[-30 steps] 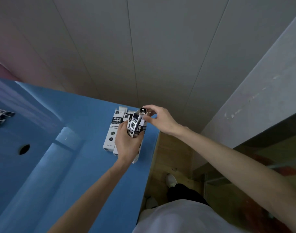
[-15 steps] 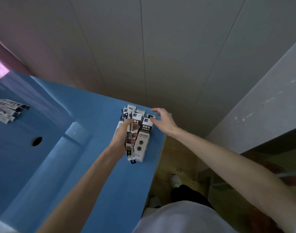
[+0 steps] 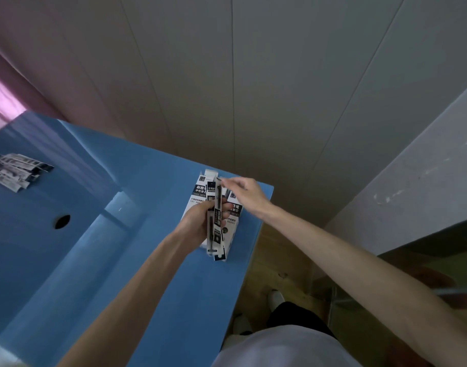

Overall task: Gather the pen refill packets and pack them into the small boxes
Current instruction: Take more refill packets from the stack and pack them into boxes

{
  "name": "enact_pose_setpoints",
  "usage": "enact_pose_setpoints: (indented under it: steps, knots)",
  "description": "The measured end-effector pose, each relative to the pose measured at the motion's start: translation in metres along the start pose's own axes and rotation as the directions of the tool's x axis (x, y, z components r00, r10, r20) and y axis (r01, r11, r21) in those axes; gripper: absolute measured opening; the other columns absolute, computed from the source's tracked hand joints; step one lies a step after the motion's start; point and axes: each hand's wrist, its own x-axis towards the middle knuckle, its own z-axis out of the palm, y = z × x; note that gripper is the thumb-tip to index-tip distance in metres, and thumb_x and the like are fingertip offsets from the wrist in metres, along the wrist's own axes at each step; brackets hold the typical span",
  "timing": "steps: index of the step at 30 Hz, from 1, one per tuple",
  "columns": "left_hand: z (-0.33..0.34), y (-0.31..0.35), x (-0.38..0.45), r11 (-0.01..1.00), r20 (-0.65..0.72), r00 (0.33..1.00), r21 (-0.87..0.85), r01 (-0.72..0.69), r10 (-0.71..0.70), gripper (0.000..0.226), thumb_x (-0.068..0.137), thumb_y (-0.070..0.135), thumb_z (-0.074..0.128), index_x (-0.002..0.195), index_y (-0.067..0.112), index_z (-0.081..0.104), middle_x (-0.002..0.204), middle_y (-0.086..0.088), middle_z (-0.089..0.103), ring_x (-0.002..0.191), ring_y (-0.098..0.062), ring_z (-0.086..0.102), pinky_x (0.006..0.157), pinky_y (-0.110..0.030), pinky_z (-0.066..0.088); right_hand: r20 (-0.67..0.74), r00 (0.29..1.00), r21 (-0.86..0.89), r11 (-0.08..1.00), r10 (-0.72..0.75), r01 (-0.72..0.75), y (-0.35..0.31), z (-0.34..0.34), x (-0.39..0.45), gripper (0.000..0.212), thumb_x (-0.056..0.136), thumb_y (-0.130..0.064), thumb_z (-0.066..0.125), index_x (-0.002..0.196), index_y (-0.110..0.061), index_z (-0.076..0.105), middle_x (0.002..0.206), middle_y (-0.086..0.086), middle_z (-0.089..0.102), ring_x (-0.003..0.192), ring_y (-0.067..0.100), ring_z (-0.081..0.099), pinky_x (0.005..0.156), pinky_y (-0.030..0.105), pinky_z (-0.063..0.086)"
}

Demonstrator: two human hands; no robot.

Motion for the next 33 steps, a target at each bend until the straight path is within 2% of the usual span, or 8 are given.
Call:
enact_pose_setpoints:
  steps: [3, 6, 11, 16, 19, 21, 29, 33]
  knots:
    - [0.000, 0.000, -0.004, 0.999, 0.034, 0.999, 0.013, -0.036, 0.036, 0.031, 0.109, 0.016, 0.042, 0.130, 0.004, 0.060, 0.100, -0.005, 0.072, 0.072, -0.011, 0.064, 0.064, -0.025, 0.052, -0.032, 0.999, 0.022, 1.000, -0.001, 0.002, 0.003, 0.001, 0.001, 0.040, 0.098, -0.037, 0.068, 0.131, -0.015, 0.065, 0.118, -0.006, 0.071, 0.111, 0.007, 0.066, 0.102, 0.030, 0.051]
    - [0.002, -0.001, -0.007, 0.998, 0.053, 0.997, 0.029, -0.062, 0.061, 0.030, 0.108, 0.017, 0.048, 0.130, 0.003, 0.062, 0.108, -0.008, 0.074, 0.074, -0.011, 0.065, 0.066, -0.026, 0.053, -0.005, 0.998, 0.126, 0.990, 0.069, -0.068, 0.002, -0.001, 0.001, 0.047, 0.095, -0.033, 0.072, 0.136, -0.014, 0.059, 0.109, -0.012, 0.072, 0.104, 0.001, 0.067, 0.097, 0.026, 0.051]
    - [0.004, -0.004, -0.012, 0.997, 0.029, 0.996, 0.012, -0.083, 0.082, 0.029, 0.104, 0.019, 0.058, 0.129, 0.007, 0.065, 0.120, -0.015, 0.074, 0.081, -0.016, 0.069, 0.069, -0.027, 0.058, -0.023, 0.986, 0.288, 0.946, 0.162, -0.149, 0.001, -0.008, 0.001, 0.038, 0.090, -0.019, 0.079, 0.124, -0.011, 0.065, 0.101, -0.001, 0.077, 0.079, -0.002, 0.072, 0.068, 0.015, 0.052]
    - [0.003, -0.007, -0.011, 0.997, -0.022, 0.999, -0.056, -0.049, 0.048, 0.028, 0.104, 0.020, 0.058, 0.124, 0.002, 0.066, 0.113, -0.014, 0.076, 0.081, -0.018, 0.070, 0.068, -0.028, 0.059, -0.169, 0.969, 0.308, 0.944, 0.178, -0.119, 0.003, -0.012, 0.004, 0.043, 0.085, -0.025, 0.084, 0.119, -0.013, 0.061, 0.099, 0.002, 0.077, 0.090, 0.014, 0.074, 0.079, 0.030, 0.059]
    - [0.004, -0.006, -0.010, 0.997, -0.036, 0.999, -0.072, -0.032, 0.030, 0.027, 0.106, 0.015, 0.054, 0.125, -0.002, 0.063, 0.108, -0.017, 0.075, 0.079, -0.019, 0.071, 0.065, -0.027, 0.060, -0.238, 0.957, 0.300, 0.950, 0.166, -0.090, 0.001, -0.015, 0.002, 0.039, 0.086, -0.024, 0.083, 0.115, -0.012, 0.060, 0.096, 0.006, 0.076, 0.074, 0.012, 0.069, 0.056, 0.016, 0.049]
    - [0.003, -0.004, -0.007, 0.996, -0.061, 0.998, -0.093, -0.015, 0.009, 0.030, 0.107, 0.015, 0.051, 0.126, -0.006, 0.060, 0.105, -0.020, 0.074, 0.078, -0.021, 0.073, 0.064, -0.028, 0.061, -0.268, 0.949, 0.336, 0.939, 0.167, -0.070, 0.001, -0.019, 0.003, 0.032, 0.088, -0.022, 0.081, 0.110, -0.009, 0.062, 0.099, 0.015, 0.075, 0.069, 0.014, 0.066, 0.051, 0.018, 0.046]
    - [-0.009, 0.003, 0.003, 0.943, -0.138, 0.990, -0.332, -0.011, -0.037, 0.041, 0.108, 0.030, 0.047, 0.101, -0.003, 0.070, 0.085, -0.012, 0.074, 0.066, -0.016, 0.072, 0.064, -0.027, 0.061, -0.368, 0.928, 0.503, 0.853, 0.062, 0.143, -0.016, -0.037, -0.011, 0.015, 0.091, -0.010, 0.076, 0.095, -0.007, 0.062, 0.085, 0.009, 0.073, 0.074, 0.023, 0.075, 0.062, 0.026, 0.060]
    - [-0.008, 0.006, 0.005, 0.939, -0.132, 0.991, -0.344, -0.025, -0.021, 0.033, 0.107, 0.020, 0.047, 0.099, -0.003, 0.069, 0.092, -0.013, 0.076, 0.089, -0.022, 0.071, 0.098, -0.035, 0.055, -0.362, 0.932, 0.496, 0.850, 0.015, 0.179, -0.009, -0.026, -0.024, 0.012, 0.093, -0.007, 0.073, 0.099, -0.003, 0.063, 0.099, 0.015, 0.072, 0.087, 0.027, 0.076, 0.075, 0.030, 0.063]
